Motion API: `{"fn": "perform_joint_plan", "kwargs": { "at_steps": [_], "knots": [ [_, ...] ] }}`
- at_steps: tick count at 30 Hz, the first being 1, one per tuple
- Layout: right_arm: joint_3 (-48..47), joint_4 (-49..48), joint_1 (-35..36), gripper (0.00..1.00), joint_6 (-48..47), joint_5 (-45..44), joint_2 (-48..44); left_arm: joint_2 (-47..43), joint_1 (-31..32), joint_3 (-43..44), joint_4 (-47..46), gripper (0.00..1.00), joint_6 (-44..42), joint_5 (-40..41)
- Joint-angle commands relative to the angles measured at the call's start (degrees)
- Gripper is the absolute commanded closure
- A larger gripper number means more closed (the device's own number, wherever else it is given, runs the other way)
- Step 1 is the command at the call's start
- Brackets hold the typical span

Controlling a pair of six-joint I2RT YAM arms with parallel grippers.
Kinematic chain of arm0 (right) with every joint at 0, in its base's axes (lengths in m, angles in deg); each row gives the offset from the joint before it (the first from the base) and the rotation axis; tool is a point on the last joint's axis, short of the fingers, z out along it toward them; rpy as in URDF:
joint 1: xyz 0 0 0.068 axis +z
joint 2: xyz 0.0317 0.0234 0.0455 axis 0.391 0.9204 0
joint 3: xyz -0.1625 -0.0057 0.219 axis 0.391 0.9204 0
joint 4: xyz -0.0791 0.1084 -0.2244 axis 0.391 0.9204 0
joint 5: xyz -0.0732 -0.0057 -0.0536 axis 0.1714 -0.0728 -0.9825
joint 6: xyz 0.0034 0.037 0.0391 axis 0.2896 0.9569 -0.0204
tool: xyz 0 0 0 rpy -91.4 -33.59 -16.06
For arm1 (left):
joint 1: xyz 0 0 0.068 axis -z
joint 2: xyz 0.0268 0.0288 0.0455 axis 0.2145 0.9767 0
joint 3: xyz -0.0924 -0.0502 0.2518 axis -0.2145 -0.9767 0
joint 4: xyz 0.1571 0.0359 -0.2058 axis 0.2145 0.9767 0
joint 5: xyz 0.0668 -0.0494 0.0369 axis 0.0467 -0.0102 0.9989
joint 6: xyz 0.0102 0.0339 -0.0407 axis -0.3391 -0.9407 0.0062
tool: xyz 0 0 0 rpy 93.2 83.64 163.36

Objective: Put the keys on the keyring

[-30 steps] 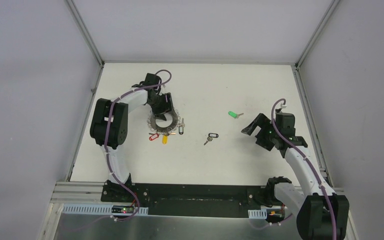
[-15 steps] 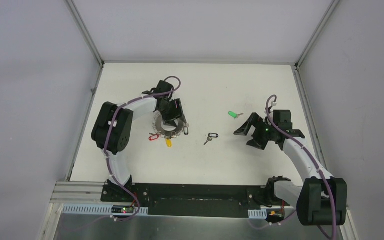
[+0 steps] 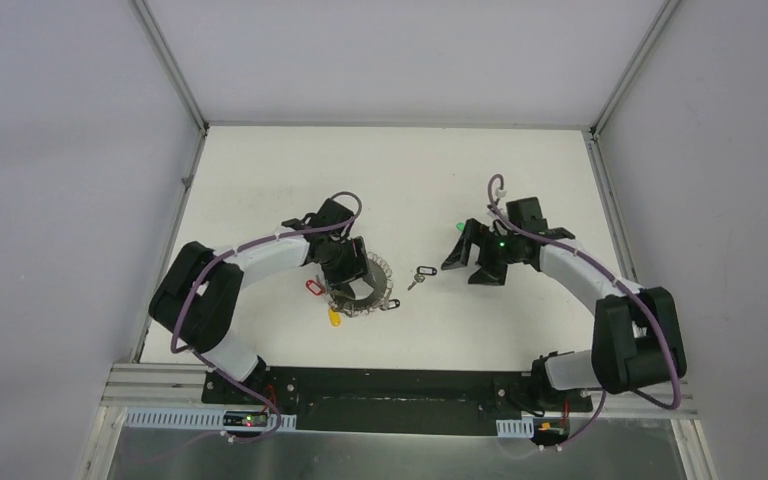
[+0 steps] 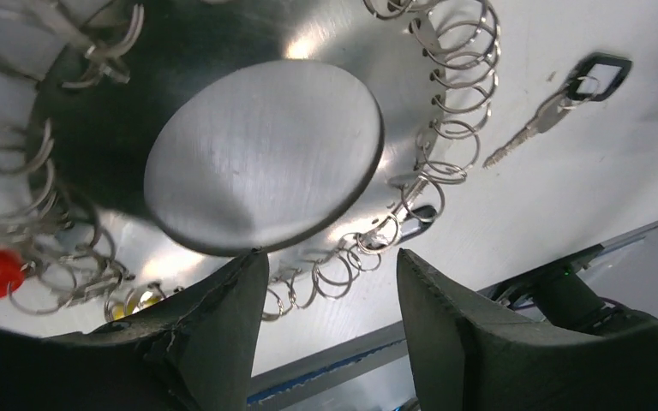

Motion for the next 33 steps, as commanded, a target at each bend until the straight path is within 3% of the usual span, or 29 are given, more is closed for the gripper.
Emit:
{"fn": "perform_joint_plan", "kwargs": {
  "at_steps": [1,7,12,23,33],
  "knots": [
    [-7.4,-2.3,7.9,0.1,-1.5,-2.4,5.5,-8.8,-0.4,-0.8,0.4,0.41,4.6,2.5],
    [-16.0,-1.7,17.4,0.35,-2.1,-8.2,15.2,-20.2,-0.4,-3.0,2.2,0.41,6.9,4.6],
    [-23.2,-0.1,21.2,0.43,-2.3,-10.5,23.7,-28.4,-0.4,-5.1,3.4,0.39,6.7,5.3],
    [-27.2,0.7,20.6,0.45,-2.9,-13.6,31.1,-35.7,-0.4,-8.1,6.6,0.37,5.7,6.3],
    [-19.5,2.4,13.6,0.41,-4.5,-17.6,25.6,-33.2,-0.4,-6.8,8.8,0.38,5.3,7.7]
  ]
}}
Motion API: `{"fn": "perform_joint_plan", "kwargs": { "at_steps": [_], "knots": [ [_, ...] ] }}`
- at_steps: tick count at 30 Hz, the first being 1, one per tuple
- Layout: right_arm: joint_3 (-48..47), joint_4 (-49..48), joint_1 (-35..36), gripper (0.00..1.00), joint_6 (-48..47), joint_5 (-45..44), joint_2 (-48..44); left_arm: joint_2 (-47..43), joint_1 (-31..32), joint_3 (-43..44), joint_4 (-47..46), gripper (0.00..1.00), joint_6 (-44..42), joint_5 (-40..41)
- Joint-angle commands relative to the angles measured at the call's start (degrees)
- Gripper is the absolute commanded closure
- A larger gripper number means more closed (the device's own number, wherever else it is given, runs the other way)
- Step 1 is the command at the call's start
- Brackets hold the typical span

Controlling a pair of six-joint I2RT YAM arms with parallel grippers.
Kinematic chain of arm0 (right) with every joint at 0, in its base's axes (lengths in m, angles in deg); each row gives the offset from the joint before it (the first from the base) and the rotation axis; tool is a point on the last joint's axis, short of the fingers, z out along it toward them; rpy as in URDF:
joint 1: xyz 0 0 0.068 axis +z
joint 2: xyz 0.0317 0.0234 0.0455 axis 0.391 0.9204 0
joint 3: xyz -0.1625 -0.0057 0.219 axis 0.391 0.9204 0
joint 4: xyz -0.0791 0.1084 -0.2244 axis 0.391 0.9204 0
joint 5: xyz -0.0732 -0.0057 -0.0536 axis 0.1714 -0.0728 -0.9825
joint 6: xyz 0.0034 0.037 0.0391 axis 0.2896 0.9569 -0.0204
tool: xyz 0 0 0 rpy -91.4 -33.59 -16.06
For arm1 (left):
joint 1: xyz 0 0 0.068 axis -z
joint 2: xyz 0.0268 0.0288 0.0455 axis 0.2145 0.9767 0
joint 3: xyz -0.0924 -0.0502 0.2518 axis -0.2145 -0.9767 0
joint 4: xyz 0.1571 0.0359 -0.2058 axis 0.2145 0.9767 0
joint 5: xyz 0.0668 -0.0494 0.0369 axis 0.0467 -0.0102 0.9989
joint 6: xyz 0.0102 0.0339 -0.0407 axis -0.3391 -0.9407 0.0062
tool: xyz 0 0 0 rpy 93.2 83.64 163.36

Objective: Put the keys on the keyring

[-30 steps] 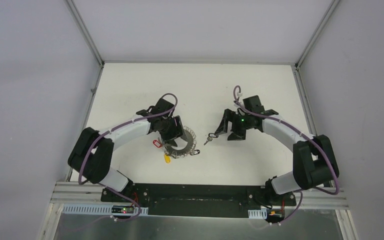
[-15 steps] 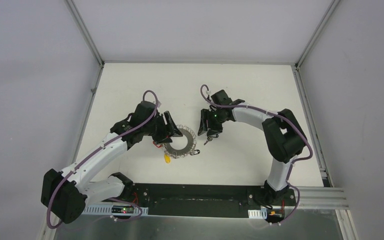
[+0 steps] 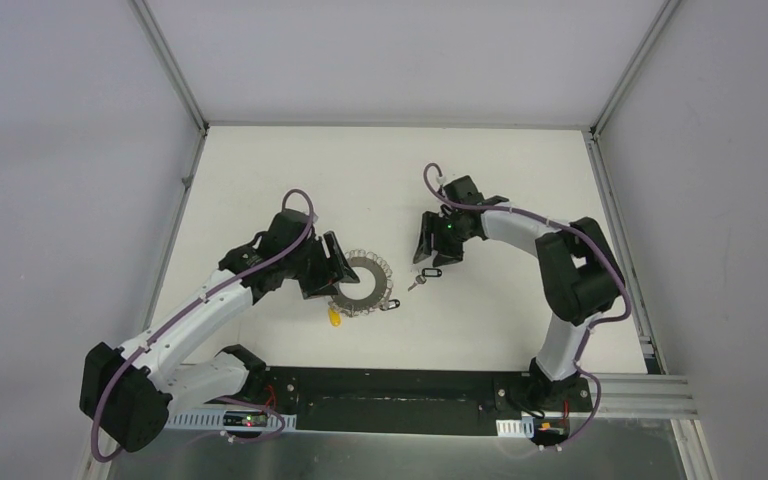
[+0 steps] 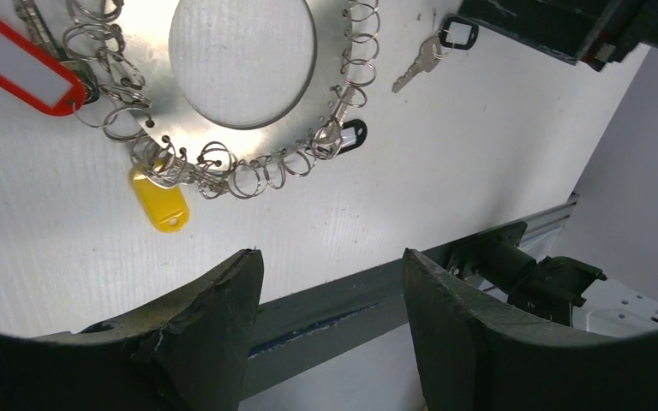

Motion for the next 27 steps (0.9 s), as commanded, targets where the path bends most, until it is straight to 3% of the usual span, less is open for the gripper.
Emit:
{"fn": "perform_joint_plan", "kwargs": {
  "at_steps": [1,8,13,21,27],
  "knots": [
    [4.2,3.3,-3.3,0.41,-3.2,-6.4,-3.8,1.4,-0.4,1.2,1.8,0.38,0.3,3.9],
    [2.6,6.6,-2.6,0.4,-6.7,-6.7,-7.1,9.5,-3.2,2.5,6.1,0.41,2.2,4.6],
    [-1.7,8.4,2.8,0.43,-7.5,-6.7,-8.0,13.6,-6.2,2.2,7.0,0.44,2.5,2.5],
    [-4.8,8.7,12.1,0.65,-4.9,-5.1,0.0,5.7,-7.9,-0.1,8.5,0.44,3.4,6.6],
    [-3.3,8.5,12.2,0.67,-3.3,-8.4,2.8,-2.0,-8.0,-1.1,8.9,0.42,1.8,7.9]
  ]
}}
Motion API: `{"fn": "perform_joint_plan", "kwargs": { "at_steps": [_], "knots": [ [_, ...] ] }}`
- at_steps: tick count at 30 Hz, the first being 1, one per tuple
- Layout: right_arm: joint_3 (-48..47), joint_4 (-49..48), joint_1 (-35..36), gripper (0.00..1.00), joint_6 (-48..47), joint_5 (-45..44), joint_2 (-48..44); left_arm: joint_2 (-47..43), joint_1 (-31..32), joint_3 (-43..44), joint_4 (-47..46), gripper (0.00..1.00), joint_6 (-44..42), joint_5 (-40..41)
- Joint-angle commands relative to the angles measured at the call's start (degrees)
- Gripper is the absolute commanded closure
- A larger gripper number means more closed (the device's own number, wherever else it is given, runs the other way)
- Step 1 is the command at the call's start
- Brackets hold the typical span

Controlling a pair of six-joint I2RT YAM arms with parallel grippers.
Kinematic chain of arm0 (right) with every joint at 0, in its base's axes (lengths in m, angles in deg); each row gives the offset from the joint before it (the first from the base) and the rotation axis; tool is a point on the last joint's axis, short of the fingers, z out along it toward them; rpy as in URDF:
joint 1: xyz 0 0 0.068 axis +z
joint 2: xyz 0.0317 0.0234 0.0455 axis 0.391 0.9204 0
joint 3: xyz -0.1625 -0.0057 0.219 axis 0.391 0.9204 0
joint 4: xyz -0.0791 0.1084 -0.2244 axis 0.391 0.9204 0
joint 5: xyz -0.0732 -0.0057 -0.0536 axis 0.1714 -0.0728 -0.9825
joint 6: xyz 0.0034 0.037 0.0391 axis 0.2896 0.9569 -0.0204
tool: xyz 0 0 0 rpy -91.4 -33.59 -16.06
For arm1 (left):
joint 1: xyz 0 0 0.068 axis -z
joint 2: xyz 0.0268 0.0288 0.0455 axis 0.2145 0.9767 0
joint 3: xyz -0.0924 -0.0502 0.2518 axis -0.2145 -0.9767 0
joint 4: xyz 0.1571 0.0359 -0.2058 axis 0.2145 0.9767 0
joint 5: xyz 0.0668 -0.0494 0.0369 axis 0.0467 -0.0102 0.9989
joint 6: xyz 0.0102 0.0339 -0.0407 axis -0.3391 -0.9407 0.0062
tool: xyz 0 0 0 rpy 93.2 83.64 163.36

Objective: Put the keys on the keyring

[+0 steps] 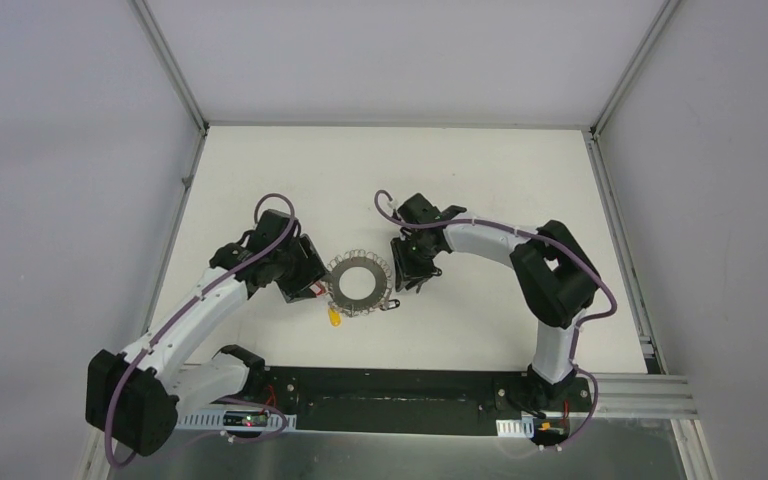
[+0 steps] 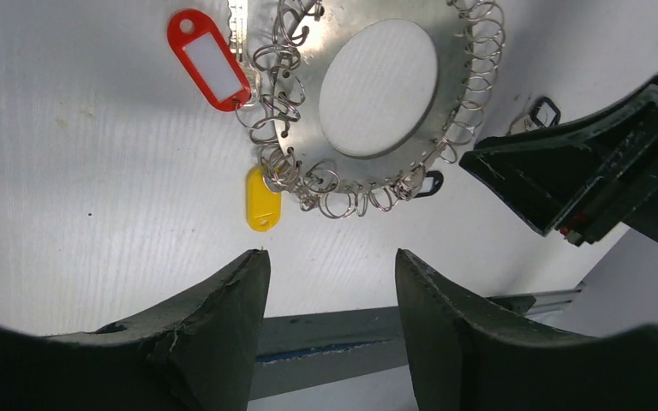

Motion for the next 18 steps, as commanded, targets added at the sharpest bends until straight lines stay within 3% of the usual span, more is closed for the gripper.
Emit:
{"fn": "perform_joint_plan", "kwargs": {
  "at_steps": [1,12,18],
  "knots": [
    [0.7,1.0,-1.4,0.67,1.0,-4.8,0.7,-5.0,-0.4,-0.9,0.5,0.42,-1.1,2.3],
    [6.3,2.1,-12.2,0.66,-2.8,-6.0,-3.1,-2.1,-0.4,-0.7,0.2,0.42,-4.9,0.2],
    [5.1,3.3,-13.0,0.61,-4.3,-4.3,-4.1,4.8,0.0,3.2,-1.4,0.44,-8.5,-2.3]
  ]
}}
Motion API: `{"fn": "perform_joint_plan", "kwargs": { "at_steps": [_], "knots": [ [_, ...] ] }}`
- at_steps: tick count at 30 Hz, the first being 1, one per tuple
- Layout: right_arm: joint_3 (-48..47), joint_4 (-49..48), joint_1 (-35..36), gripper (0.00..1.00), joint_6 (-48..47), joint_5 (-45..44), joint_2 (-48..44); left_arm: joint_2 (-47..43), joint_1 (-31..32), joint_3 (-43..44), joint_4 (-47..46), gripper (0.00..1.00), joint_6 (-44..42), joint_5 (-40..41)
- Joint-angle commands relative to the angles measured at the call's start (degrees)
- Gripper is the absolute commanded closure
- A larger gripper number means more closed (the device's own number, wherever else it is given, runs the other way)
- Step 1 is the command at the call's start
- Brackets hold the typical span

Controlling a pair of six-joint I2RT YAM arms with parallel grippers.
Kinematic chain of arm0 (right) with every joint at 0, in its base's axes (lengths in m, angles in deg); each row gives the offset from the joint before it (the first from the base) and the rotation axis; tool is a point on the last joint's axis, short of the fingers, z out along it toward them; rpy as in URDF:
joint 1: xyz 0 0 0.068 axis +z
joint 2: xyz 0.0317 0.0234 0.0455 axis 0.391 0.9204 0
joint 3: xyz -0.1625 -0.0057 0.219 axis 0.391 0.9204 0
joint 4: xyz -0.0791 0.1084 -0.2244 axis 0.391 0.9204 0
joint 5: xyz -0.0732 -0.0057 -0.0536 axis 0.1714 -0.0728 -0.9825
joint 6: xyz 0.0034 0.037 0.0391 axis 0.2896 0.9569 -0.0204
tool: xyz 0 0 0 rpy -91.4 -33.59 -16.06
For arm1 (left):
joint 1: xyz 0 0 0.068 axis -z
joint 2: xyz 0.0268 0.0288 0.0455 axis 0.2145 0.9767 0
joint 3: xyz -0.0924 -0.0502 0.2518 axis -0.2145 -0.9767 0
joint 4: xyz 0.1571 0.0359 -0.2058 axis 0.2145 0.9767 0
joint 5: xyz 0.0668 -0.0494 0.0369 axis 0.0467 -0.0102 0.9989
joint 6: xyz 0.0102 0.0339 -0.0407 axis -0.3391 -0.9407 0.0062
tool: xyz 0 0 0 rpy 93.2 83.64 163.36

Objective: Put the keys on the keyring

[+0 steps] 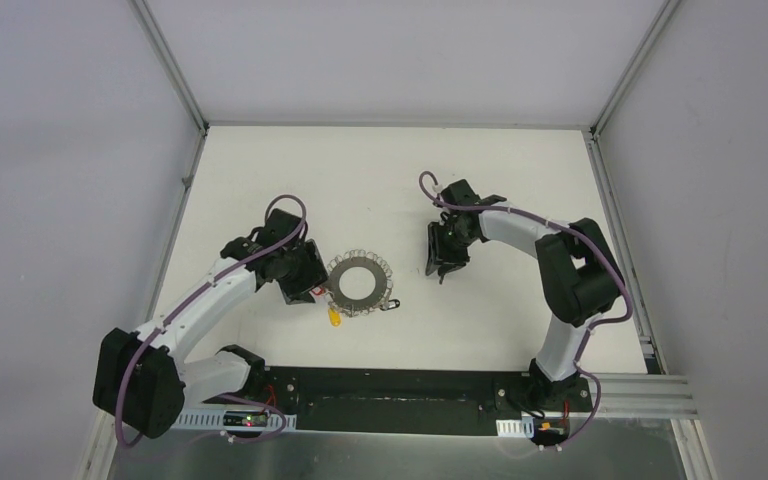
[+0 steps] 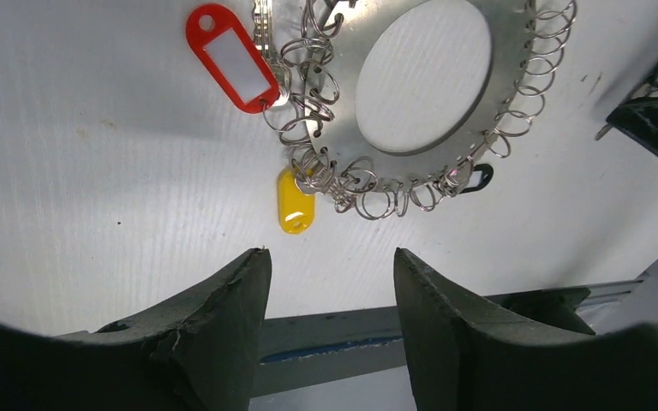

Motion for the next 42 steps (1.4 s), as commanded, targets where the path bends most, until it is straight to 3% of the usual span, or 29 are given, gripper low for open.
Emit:
{"fn": "perform_joint_plan", "kwargs": {
  "at_steps": [1,10,23,36,42],
  "knots": [
    [0.9,2.0,0.4,0.6,-2.9,-2.6,-1.0,5.2,0.4,4.8,-2.3,0.46,-4.5,-2.3],
    [4.8,-4.0,1.0,0.54,2.1,9.8,-5.1,22.6,5.3,16.9,-4.0,0.47,-11.3,-1.9],
    [11.0,-5.7,0.9,0.51,4.3,12.1,-11.5,40.4,11.7,21.1,-12.7,0.48,-11.1,-5.8],
    [8.4,-4.4,0.9,0.46,2.6,11.3,-12.6,30.6,19.8,8.4,-21.0,0.47,-0.3,-7.9],
    [8.0,-5.1,1.0,0.41,2.4,12.6,-13.3,24.2,19.8,8.1,-22.2,0.46,1.2,-7.8]
  ]
}}
